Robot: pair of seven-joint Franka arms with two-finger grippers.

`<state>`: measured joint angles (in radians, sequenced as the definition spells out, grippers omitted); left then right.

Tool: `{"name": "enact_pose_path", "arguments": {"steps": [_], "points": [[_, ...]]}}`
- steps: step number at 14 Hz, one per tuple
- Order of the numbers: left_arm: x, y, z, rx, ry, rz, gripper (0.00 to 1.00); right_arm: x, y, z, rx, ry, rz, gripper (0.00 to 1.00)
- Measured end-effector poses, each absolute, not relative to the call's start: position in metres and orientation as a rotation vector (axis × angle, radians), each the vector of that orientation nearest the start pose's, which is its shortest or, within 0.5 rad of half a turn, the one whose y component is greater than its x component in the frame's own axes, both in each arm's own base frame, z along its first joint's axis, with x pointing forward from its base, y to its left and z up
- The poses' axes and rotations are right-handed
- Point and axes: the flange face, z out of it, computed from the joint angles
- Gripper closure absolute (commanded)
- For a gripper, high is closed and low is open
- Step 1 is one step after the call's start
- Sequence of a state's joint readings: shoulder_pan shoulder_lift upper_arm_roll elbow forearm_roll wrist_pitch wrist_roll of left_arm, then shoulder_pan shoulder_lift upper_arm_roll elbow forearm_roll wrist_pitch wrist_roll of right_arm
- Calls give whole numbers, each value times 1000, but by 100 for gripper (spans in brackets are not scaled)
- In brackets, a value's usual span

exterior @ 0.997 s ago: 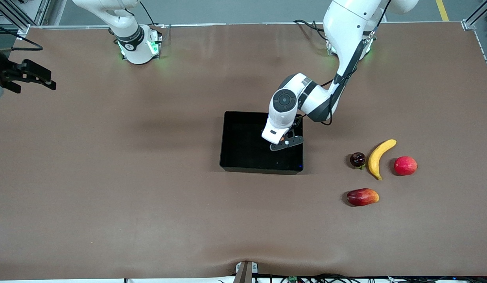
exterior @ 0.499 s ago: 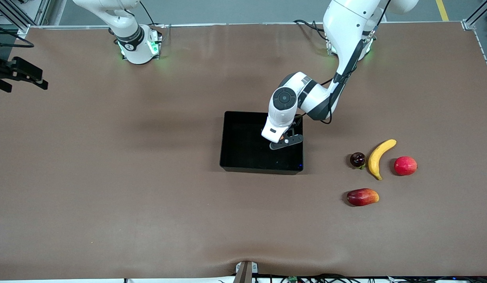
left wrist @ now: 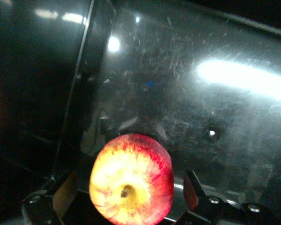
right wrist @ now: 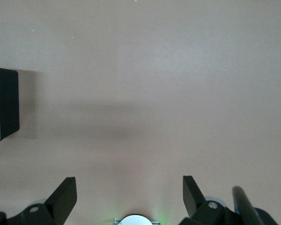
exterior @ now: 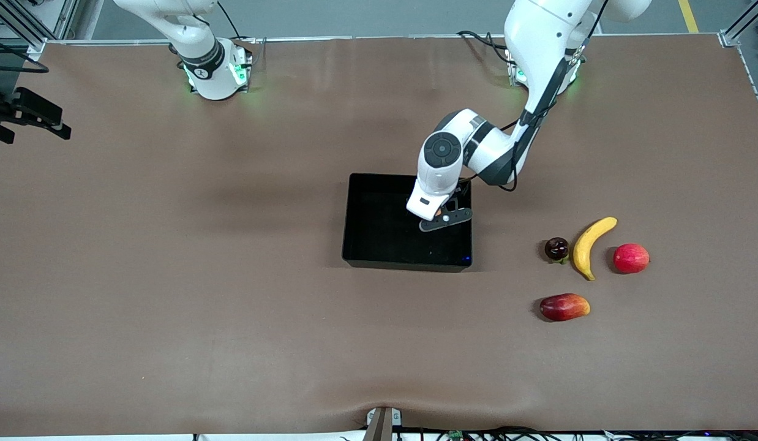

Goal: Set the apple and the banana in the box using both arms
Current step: 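Lower the apple into the box and open the left gripper, then move the left gripper over the yellow banana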

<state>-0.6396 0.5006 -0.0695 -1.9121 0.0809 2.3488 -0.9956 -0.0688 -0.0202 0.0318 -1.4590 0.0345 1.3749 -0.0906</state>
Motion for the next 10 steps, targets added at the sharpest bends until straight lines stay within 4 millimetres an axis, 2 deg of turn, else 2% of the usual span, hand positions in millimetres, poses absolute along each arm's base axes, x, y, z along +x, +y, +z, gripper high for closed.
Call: {"name": "enact_pose_path", "arguments": {"steps": [2,4,6,8,10], "points": [[482,-404,261,-3027,-356,36,0,527,-13,671,-3101,-99,94,0],[494,-407,304,-3014,-364,23,0,527,-12,671,-3102,-102,90,0],[512,-398,342,-3016,-313,7,0,527,-11,671,-3102,-103,87,0],[538,-366,367,-3028,-223,0,0,527,-12,672,-3102,-102,85,0],[564,-319,381,-3032,-140,12,0,528,-12,672,-3103,-102,77,0]]}}
